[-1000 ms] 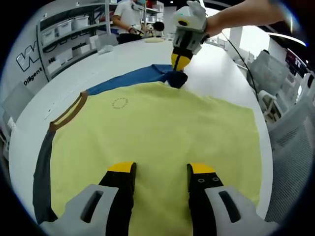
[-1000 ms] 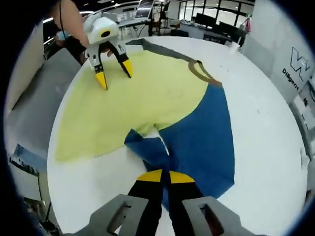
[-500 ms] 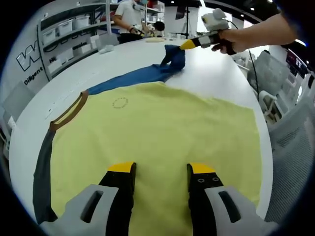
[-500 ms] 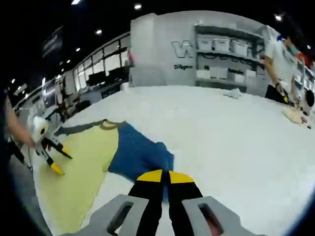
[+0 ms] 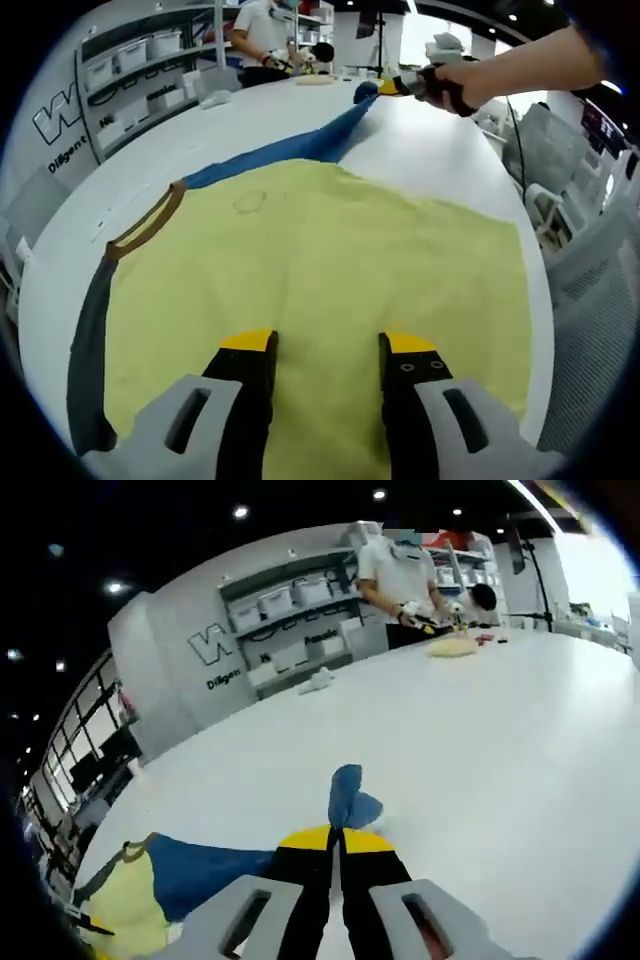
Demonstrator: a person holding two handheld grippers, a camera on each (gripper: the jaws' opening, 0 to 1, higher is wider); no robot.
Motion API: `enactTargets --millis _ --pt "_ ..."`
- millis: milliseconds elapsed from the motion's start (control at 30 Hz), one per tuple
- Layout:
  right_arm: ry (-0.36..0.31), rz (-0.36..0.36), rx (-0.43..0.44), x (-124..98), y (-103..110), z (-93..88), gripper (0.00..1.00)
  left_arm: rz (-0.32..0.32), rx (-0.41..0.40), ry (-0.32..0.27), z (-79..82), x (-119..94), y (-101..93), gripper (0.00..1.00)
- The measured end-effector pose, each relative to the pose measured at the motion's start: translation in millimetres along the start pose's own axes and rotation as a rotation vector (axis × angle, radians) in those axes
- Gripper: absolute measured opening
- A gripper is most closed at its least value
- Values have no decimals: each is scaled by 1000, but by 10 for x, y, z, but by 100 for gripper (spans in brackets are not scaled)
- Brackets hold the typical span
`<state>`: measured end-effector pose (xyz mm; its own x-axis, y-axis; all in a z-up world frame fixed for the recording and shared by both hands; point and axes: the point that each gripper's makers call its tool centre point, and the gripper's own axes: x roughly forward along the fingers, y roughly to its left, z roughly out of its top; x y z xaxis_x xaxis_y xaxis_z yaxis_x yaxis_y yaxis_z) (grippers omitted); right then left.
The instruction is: Fold the garment on the visible template until the final outline fits inside the template.
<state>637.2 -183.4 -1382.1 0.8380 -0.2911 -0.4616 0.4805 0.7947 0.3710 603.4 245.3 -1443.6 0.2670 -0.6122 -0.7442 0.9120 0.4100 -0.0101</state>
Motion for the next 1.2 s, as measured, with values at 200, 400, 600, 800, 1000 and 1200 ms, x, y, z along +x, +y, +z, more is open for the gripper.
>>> enactTargets --millis 200,400,600,800,1000,1200 --pt "92 -82 60 -53 -141 -358 0 0 0 1 -2 -2 -12 46" --pt "66 -132 -1 -90 -251 -202 9 0 0 2 -2 0 -11 46" --pt "90 -132 -296 76 -344 67 19 0 0 2 -2 0 -11 46" --pt "287 53 -728 337 -263 -108 19 -1 2 5 -1 2 -11 46" --pt "375 257 -901 444 -2 -346 23 -3 1 5 -2 0 -12 45" --pt "453 432 -981 446 238 -522 23 -2 0 4 -1 0 -12 45"
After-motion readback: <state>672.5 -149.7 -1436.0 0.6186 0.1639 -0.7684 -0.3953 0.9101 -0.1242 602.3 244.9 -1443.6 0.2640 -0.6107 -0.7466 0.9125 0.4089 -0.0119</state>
